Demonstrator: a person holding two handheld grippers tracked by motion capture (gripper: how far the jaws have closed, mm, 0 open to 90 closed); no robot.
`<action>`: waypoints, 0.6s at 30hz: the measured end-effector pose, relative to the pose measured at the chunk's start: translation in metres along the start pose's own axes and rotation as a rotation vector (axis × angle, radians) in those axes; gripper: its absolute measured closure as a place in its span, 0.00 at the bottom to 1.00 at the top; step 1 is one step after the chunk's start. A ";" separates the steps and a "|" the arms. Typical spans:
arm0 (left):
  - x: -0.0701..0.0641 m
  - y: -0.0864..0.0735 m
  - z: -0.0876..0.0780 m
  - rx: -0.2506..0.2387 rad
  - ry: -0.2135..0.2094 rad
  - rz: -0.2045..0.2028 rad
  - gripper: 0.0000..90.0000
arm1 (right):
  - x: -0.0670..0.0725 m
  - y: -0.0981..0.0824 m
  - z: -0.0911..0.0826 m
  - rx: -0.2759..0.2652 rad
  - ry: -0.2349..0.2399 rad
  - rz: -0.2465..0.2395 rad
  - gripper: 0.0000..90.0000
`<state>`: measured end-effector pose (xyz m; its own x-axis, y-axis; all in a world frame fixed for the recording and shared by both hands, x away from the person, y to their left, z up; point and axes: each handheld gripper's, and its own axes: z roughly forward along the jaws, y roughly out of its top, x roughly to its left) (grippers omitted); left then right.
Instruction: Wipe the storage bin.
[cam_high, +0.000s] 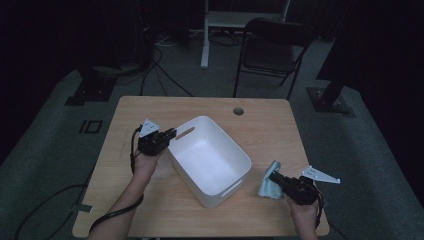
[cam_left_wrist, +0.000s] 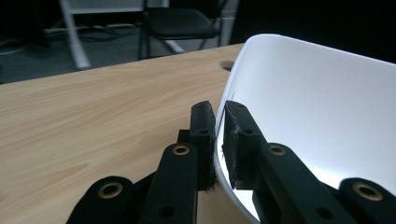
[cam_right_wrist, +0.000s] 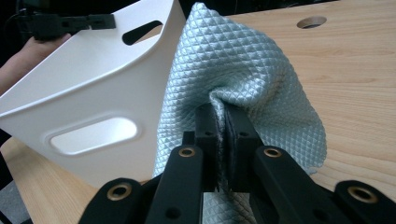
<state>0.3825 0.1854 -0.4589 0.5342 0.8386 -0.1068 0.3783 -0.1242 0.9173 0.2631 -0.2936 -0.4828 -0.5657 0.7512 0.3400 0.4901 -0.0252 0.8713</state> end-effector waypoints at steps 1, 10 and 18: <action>-0.001 -0.002 -0.003 -0.002 0.013 0.002 0.92 | 0.000 0.000 0.001 0.003 0.001 -0.002 0.95; 0.011 -0.007 -0.007 -0.041 -0.068 -0.009 0.86 | 0.004 0.001 0.007 0.010 0.016 -0.007 0.95; 0.005 -0.005 -0.002 -0.046 -0.027 0.025 0.94 | 0.003 -0.001 0.006 0.014 0.011 -0.001 0.95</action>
<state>0.3818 0.1916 -0.4634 0.5633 0.8209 -0.0935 0.3299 -0.1197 0.9364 0.2654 -0.2871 -0.4846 -0.5738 0.7438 0.3429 0.4983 -0.0152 0.8669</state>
